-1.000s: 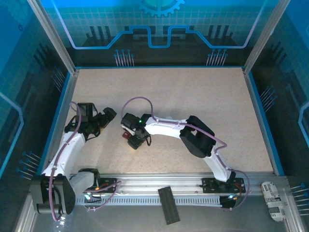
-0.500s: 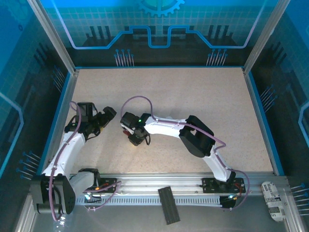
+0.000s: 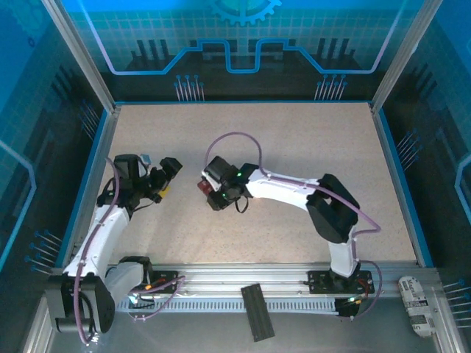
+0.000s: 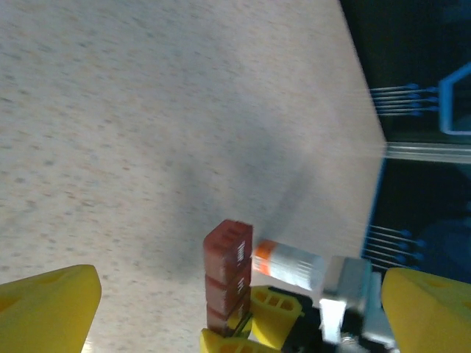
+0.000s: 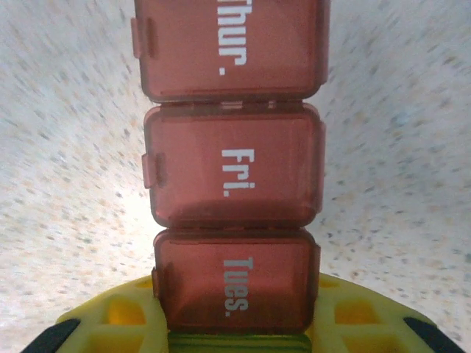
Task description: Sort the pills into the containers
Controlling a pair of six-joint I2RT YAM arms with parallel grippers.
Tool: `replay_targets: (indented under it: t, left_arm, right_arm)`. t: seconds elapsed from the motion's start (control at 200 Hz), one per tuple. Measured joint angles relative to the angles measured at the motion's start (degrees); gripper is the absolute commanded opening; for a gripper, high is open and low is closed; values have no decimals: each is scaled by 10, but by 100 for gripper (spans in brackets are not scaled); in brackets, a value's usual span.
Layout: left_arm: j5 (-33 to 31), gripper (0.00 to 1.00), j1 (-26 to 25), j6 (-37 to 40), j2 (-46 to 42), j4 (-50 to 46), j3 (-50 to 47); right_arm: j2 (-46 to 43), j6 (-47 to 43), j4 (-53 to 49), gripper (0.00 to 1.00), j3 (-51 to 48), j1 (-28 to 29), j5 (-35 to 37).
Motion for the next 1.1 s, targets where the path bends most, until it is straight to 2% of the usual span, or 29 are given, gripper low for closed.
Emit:
replay_targets:
  t: [0.18,0.395,0.74,1.096]
  left_arm:
    - [44,98,-34,-61,-27,57,-30]
    - [52,97,-69,-108,-23,113,-40]
    - [52,96,-83,-143,5,169,-40]
    - [43,96,-88,-151,8,170,-40]
  right_arm:
    - [-49,21,17,14,-5,-5,-19]
    - [-52,37,24,14,-5,-5,-39]
    - [-49,45,24,14,0,10,-53]
    - [-36,49,24,14,7,14,-51]
